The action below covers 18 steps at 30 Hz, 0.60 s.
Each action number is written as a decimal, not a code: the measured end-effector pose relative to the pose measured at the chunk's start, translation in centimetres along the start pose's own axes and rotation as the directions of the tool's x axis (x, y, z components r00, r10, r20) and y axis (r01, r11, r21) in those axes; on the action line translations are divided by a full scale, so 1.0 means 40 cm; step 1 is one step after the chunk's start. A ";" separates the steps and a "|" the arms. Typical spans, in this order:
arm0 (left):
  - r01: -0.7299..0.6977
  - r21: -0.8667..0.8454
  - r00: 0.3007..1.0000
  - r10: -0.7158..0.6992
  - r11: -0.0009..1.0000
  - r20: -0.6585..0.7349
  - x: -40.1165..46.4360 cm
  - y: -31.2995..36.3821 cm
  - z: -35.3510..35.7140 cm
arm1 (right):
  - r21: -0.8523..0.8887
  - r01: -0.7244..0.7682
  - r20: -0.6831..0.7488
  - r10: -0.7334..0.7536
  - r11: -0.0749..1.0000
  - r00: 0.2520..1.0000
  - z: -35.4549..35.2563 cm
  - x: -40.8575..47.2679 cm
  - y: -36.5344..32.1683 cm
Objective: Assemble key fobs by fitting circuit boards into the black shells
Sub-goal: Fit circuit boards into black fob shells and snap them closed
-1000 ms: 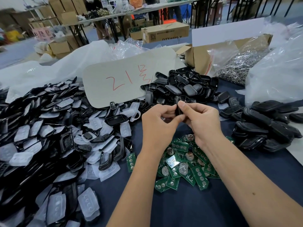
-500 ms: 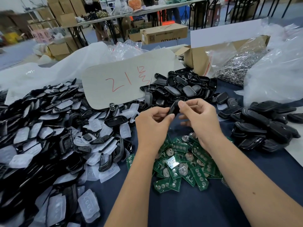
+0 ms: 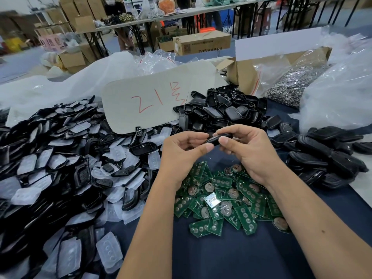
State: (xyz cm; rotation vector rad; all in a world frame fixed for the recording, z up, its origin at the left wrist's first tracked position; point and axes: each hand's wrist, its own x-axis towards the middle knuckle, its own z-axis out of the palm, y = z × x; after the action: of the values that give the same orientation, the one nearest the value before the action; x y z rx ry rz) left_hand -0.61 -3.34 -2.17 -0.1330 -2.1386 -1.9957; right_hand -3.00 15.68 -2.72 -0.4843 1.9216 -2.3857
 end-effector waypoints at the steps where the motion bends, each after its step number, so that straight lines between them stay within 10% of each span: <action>1: 0.017 -0.014 1.000 -0.017 1.000 0.010 -0.001 -0.001 -0.003 | 0.007 0.010 0.009 -0.010 1.000 1.000 0.001 0.000 -0.001; 18: 0.155 -0.256 0.986 -0.135 0.954 0.095 -0.005 0.006 0.001 | 0.228 -0.065 0.051 0.055 0.972 0.997 0.009 -0.002 -0.007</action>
State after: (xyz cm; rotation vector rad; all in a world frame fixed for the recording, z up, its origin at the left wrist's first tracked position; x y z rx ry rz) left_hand -0.37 -3.25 -1.97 -0.0966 -1.9672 -2.3913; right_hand -2.78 15.41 -2.39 -0.4538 1.5915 -2.4921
